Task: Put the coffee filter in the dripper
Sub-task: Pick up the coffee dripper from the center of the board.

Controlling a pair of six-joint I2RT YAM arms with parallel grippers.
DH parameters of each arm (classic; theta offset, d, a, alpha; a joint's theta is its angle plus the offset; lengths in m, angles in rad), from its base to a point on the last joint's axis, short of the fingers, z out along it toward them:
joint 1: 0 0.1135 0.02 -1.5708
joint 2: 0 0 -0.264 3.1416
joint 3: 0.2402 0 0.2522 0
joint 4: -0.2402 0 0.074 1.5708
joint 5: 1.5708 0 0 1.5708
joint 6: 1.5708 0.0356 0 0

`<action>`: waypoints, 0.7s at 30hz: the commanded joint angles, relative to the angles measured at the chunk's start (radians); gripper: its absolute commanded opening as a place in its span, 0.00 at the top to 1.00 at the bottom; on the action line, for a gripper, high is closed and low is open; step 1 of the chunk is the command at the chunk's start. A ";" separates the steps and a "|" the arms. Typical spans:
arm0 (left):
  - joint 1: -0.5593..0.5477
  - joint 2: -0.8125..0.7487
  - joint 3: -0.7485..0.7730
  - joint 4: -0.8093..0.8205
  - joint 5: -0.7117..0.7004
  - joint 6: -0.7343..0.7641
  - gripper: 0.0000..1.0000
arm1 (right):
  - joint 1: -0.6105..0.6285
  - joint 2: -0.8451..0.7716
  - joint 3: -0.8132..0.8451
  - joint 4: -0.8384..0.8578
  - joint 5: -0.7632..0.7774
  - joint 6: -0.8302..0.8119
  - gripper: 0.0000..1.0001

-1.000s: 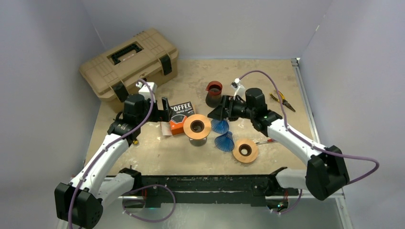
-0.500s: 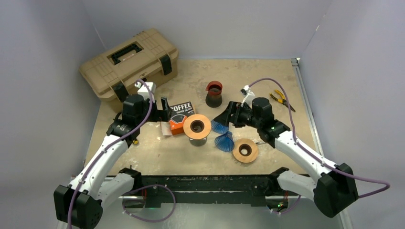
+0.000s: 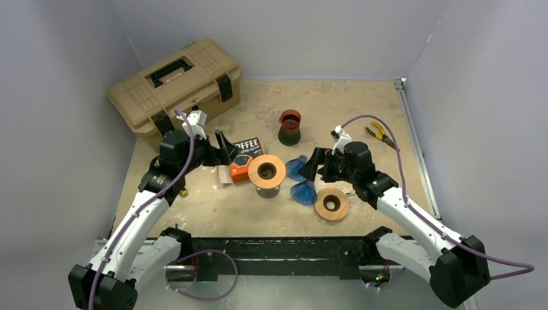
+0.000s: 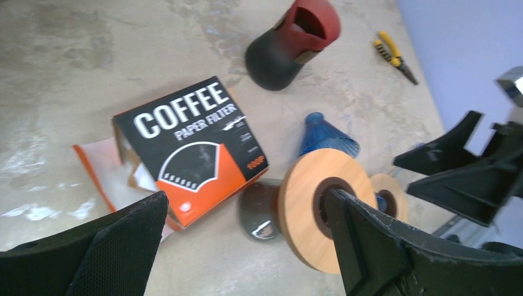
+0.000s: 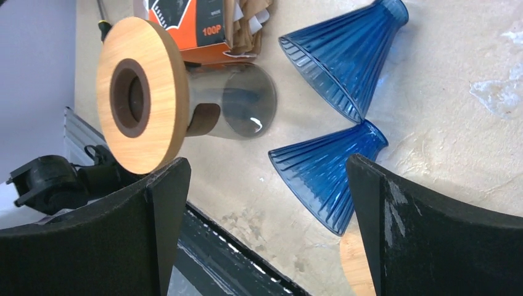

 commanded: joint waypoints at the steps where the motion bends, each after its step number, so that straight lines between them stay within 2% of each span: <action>1: 0.006 -0.012 -0.033 0.098 0.124 -0.120 0.01 | 0.003 -0.028 -0.043 -0.010 0.027 0.007 0.02; 8: 0.006 -0.003 -0.045 0.108 0.132 -0.120 0.01 | 0.003 -0.049 -0.067 -0.045 0.069 -0.019 0.02; 14: 0.006 0.033 -0.057 0.148 0.159 -0.120 0.01 | 0.003 0.005 -0.058 -0.039 0.061 -0.027 0.01; 19: 0.006 0.060 -0.070 0.178 0.173 -0.123 0.01 | 0.003 0.051 -0.047 -0.051 0.067 -0.050 0.04; 21: 0.006 0.062 -0.082 0.196 0.175 -0.130 0.01 | 0.004 0.061 -0.051 -0.030 0.034 -0.059 0.09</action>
